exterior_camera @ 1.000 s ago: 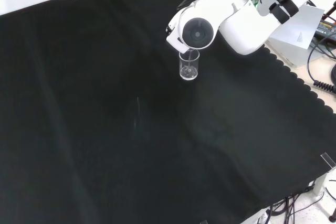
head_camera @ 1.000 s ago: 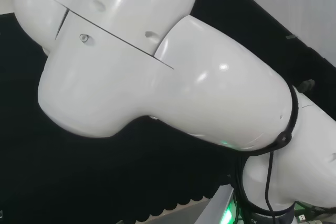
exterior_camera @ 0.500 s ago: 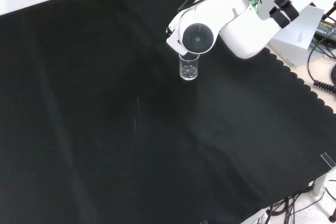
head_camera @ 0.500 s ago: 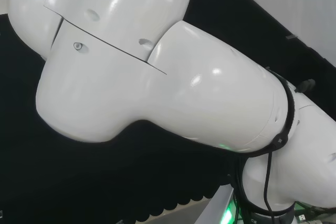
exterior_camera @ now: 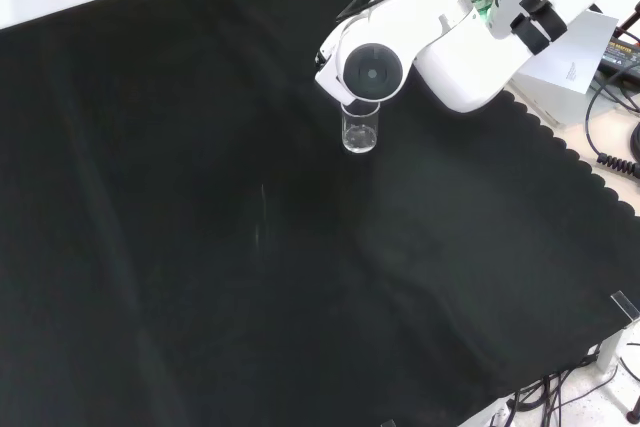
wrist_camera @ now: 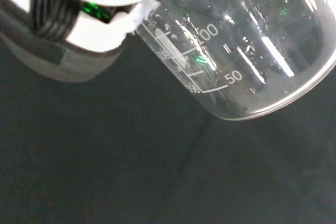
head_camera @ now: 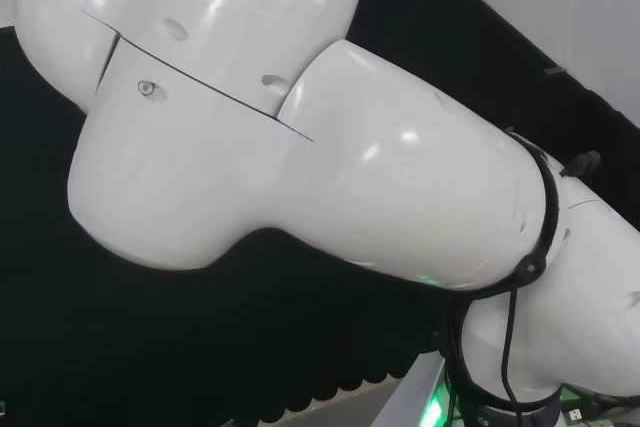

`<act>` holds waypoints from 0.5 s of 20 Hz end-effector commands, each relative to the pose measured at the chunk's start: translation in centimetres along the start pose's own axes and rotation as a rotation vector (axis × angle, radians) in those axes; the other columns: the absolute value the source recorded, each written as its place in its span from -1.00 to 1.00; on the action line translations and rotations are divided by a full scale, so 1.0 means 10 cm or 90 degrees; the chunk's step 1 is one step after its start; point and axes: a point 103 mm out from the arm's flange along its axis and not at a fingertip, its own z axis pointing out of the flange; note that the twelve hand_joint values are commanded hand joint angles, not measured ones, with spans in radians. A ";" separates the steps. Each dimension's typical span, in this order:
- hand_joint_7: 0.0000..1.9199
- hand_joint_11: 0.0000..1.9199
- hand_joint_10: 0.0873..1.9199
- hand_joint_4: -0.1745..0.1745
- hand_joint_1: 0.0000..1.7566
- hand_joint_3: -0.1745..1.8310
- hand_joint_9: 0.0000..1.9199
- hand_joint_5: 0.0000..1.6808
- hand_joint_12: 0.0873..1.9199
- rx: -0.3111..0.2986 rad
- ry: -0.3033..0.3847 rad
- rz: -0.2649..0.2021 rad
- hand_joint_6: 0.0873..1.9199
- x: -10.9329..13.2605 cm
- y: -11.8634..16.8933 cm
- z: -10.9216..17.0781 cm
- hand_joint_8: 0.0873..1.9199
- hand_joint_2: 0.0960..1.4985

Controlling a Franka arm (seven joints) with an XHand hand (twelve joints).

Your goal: Pour the water from the handheld beaker into the one on the table.

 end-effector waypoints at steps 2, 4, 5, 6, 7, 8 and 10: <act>0.89 0.56 -1.00 -0.43 0.37 -0.26 0.98 0.63 -0.53 -0.096 0.152 -0.035 -0.60 -0.15 -0.04 0.18 -0.96 -0.17; 0.89 0.56 -1.00 -0.43 0.36 -0.26 0.98 0.63 -0.53 -0.134 0.213 -0.046 -0.60 -0.23 -0.06 0.23 -0.96 -0.17; 0.89 0.56 -1.00 -0.42 0.36 -0.26 0.98 0.63 -0.53 -0.158 0.244 -0.049 -0.60 -0.28 -0.07 0.26 -0.96 -0.17; 0.89 0.56 -1.00 -0.42 0.36 -0.26 0.98 0.63 -0.53 -0.179 0.271 -0.051 -0.60 -0.32 -0.07 0.29 -0.96 -0.17; 0.89 0.56 -1.00 -0.42 0.36 -0.26 0.98 0.63 -0.53 -0.201 0.298 -0.052 -0.60 -0.37 -0.08 0.32 -0.96 -0.17; 0.89 0.56 -1.00 -0.41 0.36 -0.26 0.98 0.63 -0.53 -0.222 0.320 -0.054 -0.60 -0.40 -0.09 0.35 -0.96 -0.17; 0.89 0.56 -1.00 -0.40 0.36 -0.26 0.98 0.63 -0.53 -0.263 0.361 -0.056 -0.60 -0.48 -0.10 0.40 -0.96 -0.17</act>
